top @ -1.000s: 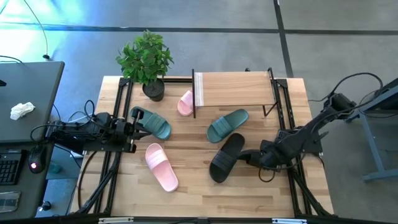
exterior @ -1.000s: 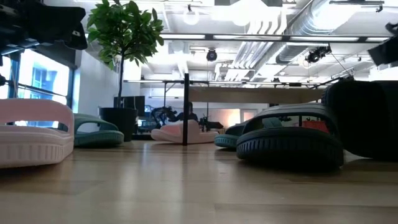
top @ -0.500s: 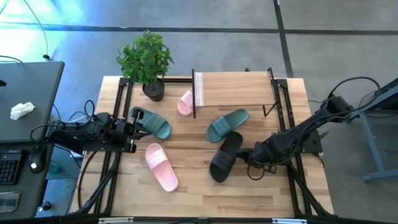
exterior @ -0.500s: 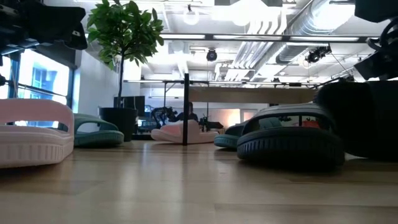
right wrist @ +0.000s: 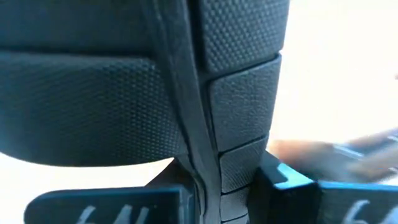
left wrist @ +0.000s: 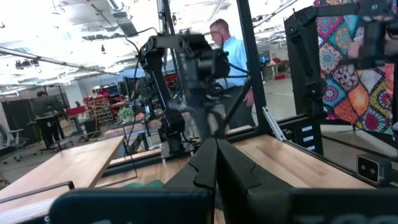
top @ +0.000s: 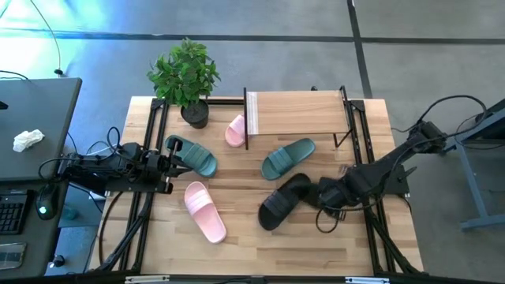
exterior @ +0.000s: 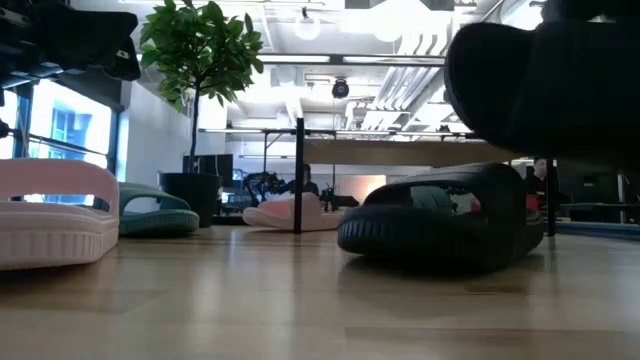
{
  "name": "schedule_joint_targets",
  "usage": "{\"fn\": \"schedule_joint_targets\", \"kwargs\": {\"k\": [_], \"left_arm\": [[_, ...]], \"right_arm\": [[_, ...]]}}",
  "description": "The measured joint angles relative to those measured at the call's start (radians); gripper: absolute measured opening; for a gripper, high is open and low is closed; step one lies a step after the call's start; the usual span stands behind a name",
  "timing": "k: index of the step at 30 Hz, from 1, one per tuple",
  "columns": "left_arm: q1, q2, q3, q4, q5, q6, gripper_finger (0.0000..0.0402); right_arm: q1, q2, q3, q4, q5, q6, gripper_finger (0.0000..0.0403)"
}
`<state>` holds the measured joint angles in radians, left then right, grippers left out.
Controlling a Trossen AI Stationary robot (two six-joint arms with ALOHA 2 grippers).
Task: Pick and place slides into the shelf
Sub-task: Move the right black slide beside the bottom of the black slide
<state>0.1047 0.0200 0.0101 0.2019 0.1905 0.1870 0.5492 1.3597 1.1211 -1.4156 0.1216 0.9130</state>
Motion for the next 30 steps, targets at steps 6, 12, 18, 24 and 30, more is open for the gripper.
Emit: {"fn": "schedule_joint_targets", "kwargs": {"k": [6,12,18,24,30], "left_arm": [[0.000,0.000,0.000,-0.007,0.000,-0.001,0.0001],[0.000,0.000,0.000,-0.023,0.000,-0.004,0.0001],[0.000,0.000,0.000,-0.027,0.000,-0.011,0.0001],[0.000,0.000,0.000,-0.027,0.000,-0.011,0.0001],[0.000,0.000,0.000,-0.037,0.000,-0.010,0.0001]], "right_arm": [[-0.049,-0.001,0.119,-0.132,0.171,0.017,0.0050],[-0.193,0.091,0.082,-0.151,0.174,-0.119,0.0050],[-0.308,0.258,0.043,-0.152,0.166,-0.301,0.0050],[-0.341,0.369,0.057,-0.162,0.244,-0.382,0.0050],[-0.327,0.386,0.060,-0.158,0.168,-0.452,0.0048]]}}
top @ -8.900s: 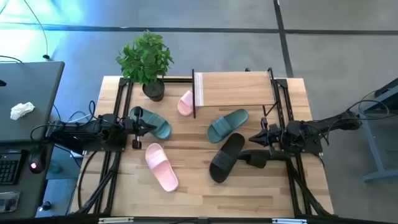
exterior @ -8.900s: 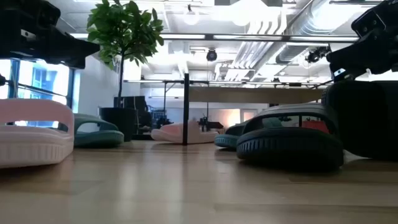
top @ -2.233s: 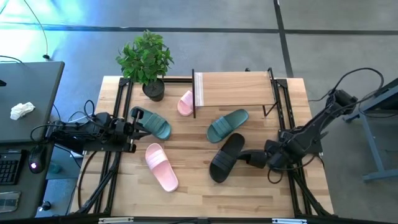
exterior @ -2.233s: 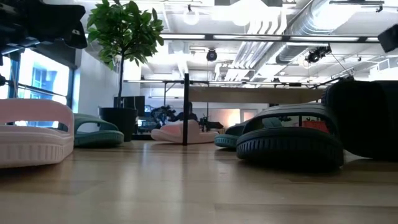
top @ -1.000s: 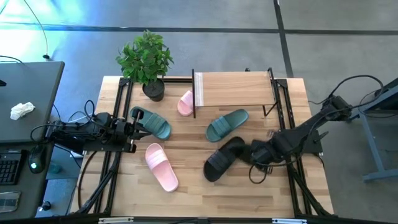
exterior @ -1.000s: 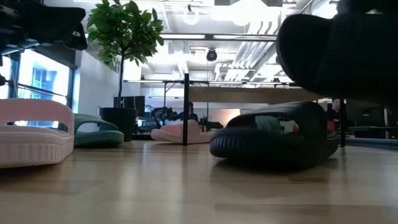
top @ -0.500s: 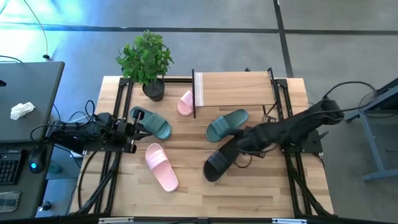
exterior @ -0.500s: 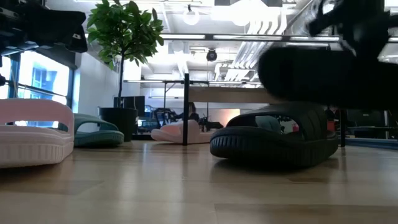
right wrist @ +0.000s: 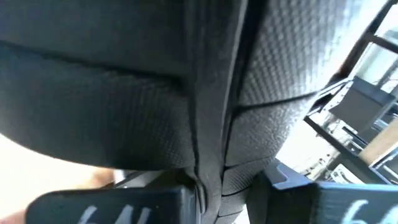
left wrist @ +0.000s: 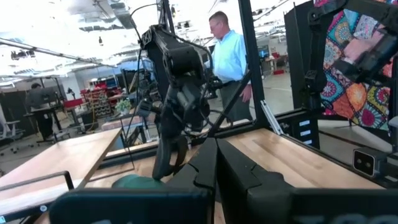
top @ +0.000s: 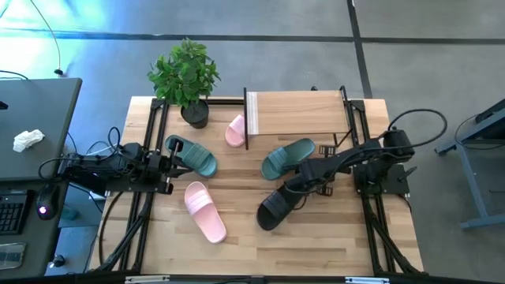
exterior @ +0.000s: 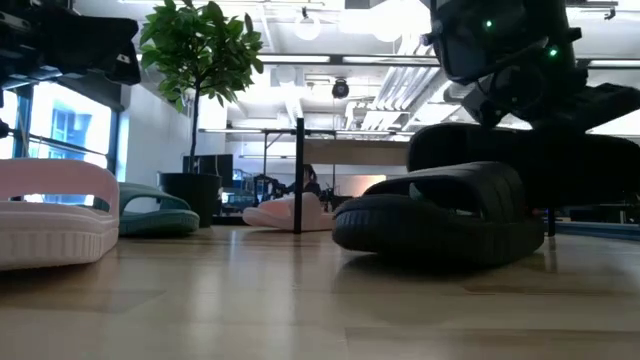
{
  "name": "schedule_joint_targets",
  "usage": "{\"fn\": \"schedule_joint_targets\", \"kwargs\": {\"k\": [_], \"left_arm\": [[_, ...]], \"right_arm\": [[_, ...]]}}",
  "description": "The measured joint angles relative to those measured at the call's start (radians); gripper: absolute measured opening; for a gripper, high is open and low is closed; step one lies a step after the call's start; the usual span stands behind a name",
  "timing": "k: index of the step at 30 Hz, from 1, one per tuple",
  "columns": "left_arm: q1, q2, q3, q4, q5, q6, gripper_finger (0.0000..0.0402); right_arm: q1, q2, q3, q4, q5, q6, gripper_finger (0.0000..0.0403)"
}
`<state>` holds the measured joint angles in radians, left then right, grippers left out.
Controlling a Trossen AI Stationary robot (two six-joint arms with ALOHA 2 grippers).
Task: Pick and place slides into the shelf
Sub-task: Move the right black slide beside the bottom of the black slide
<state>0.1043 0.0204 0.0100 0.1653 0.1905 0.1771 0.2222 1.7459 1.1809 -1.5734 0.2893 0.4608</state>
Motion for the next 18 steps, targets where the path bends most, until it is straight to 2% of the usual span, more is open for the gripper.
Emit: {"fn": "schedule_joint_targets", "kwargs": {"k": [10,18], "left_arm": [[0.000,0.000,0.000,-0.013,0.000,0.001,0.0001],[0.000,0.000,0.000,-0.012,0.000,0.002,0.0001]], "right_arm": [[0.100,-0.013,0.003,0.019,-0.208,-0.053,0.0046],[0.201,-0.013,0.101,0.071,-0.332,0.014,0.0046]]}}
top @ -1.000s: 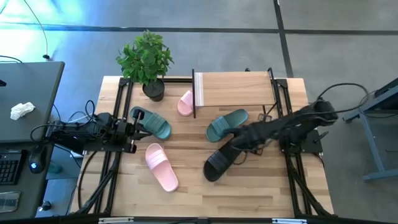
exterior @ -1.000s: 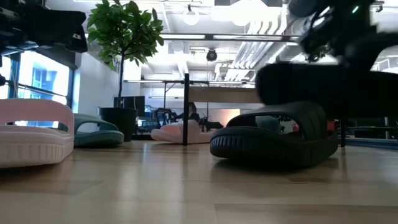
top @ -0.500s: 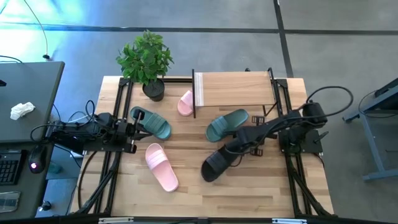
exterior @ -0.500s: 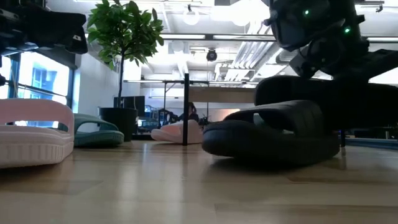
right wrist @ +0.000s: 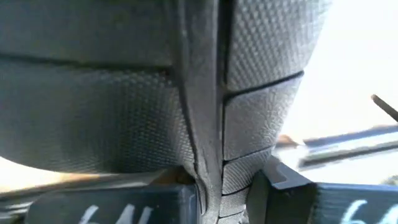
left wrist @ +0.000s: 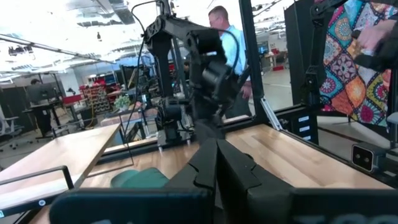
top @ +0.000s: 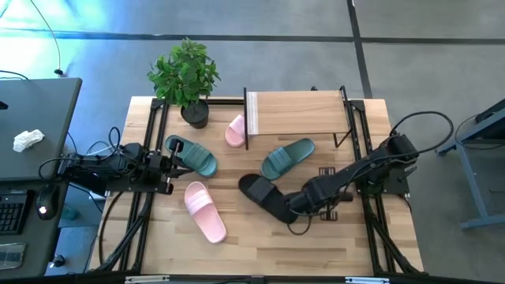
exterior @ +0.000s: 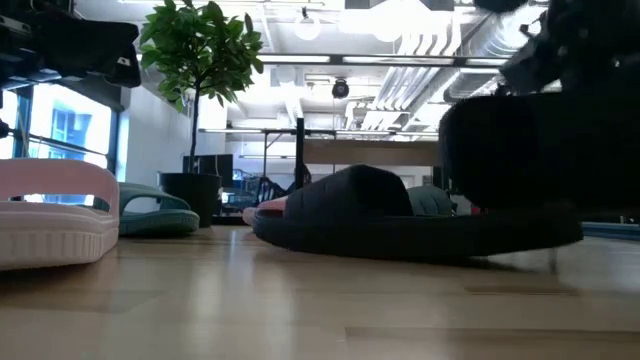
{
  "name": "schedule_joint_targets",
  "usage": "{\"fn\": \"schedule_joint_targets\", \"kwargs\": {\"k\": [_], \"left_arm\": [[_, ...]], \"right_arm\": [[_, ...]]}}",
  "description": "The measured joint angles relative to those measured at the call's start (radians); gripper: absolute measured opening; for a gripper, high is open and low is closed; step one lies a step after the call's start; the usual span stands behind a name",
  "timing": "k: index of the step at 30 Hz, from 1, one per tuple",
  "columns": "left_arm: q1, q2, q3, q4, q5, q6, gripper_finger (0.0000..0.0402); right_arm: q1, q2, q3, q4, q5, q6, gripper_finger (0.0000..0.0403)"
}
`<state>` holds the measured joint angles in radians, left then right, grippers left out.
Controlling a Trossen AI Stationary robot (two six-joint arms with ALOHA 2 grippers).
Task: Pick and place slides into the shelf
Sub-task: Move the right black slide beside the bottom of the black slide
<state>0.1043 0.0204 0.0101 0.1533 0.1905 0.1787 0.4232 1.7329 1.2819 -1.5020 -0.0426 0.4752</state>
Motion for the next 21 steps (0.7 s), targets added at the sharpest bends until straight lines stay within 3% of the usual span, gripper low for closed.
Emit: {"fn": "schedule_joint_targets", "kwargs": {"k": [10,18,21], "left_arm": [[0.000,0.000,0.000,0.006,0.000,-0.003,0.0001],[0.000,0.000,0.000,0.008,0.000,-0.008,0.0001],[0.000,0.000,0.000,0.012,0.000,-0.010,0.0001]], "right_arm": [[0.061,0.000,0.206,0.117,-0.173,0.221,0.0046],[0.043,0.008,0.287,0.613,-0.295,0.285,0.0046],[0.007,0.044,0.288,0.698,-0.353,0.296,0.0046]]}}
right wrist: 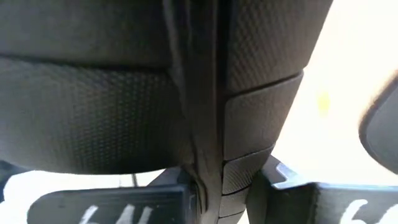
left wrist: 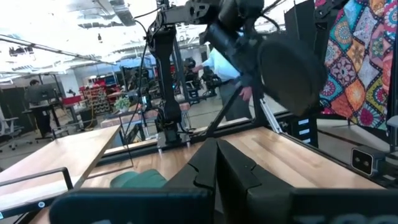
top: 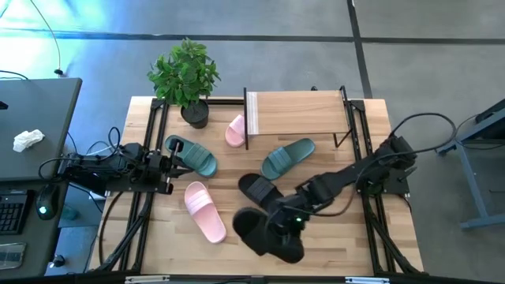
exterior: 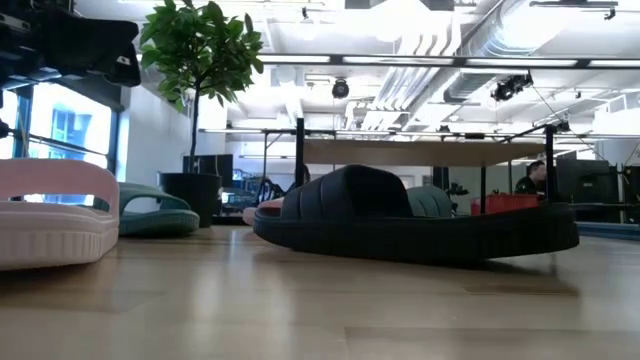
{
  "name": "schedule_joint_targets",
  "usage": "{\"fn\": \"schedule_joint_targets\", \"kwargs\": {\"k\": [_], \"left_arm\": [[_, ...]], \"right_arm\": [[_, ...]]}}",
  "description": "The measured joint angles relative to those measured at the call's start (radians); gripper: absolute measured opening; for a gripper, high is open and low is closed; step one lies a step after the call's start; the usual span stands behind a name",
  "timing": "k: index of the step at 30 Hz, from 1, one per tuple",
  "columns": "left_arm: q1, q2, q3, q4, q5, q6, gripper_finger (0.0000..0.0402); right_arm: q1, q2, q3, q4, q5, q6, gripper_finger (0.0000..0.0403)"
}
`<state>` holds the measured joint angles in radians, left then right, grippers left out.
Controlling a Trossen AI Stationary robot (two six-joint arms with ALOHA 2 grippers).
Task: Pick and place slides into the shelf
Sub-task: Move the right black slide beside the bottom of the black slide
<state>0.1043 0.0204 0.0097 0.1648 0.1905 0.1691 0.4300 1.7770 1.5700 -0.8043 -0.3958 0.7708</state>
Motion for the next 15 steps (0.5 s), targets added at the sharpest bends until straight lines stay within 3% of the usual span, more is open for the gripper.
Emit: {"fn": "schedule_joint_targets", "kwargs": {"k": [9,15], "left_arm": [[0.000,0.000,0.000,-0.001,0.000,-0.018,0.0001],[0.000,0.000,0.000,-0.002,0.000,-0.020,0.0001]], "right_arm": [[-0.101,0.193,0.012,0.027,-0.095,0.041,0.0046],[-0.111,0.265,0.013,0.035,-0.098,0.061,0.0099]]}}
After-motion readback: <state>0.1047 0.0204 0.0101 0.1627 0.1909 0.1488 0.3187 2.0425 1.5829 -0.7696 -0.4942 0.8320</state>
